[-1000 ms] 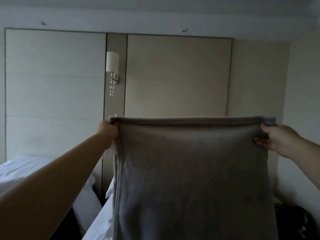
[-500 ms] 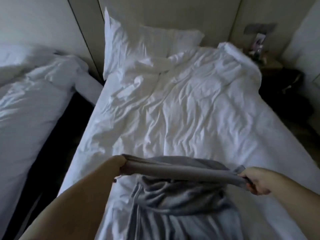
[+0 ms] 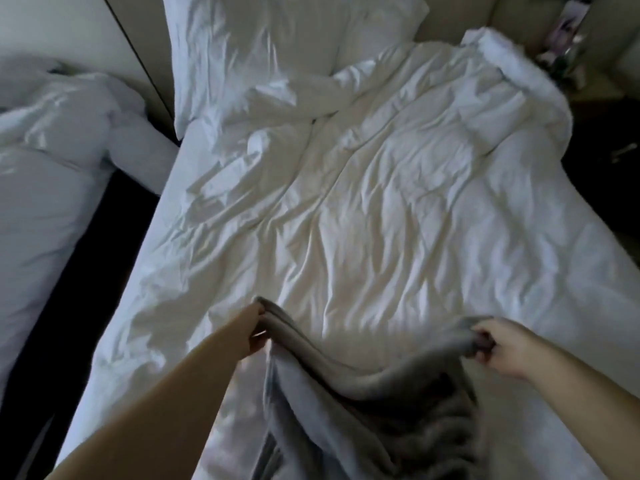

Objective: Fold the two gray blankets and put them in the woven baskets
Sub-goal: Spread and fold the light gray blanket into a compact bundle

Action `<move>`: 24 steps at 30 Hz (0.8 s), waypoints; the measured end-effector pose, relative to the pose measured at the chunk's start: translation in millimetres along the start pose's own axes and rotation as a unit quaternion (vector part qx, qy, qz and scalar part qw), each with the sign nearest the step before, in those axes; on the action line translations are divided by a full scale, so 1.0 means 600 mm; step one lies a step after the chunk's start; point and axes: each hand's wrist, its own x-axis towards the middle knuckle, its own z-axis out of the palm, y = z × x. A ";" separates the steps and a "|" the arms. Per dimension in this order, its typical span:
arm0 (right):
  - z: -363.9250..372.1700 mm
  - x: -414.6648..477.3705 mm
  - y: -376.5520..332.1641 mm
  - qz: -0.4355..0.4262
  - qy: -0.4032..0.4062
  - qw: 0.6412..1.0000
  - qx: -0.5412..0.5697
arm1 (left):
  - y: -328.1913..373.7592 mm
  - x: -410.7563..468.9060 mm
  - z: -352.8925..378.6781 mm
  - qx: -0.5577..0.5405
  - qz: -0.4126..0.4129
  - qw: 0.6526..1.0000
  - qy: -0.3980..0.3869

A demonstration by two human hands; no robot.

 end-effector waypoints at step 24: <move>0.035 0.268 -0.069 -0.070 0.024 0.984 -0.164 | 0.069 0.201 0.129 0.250 0.150 0.956 0.004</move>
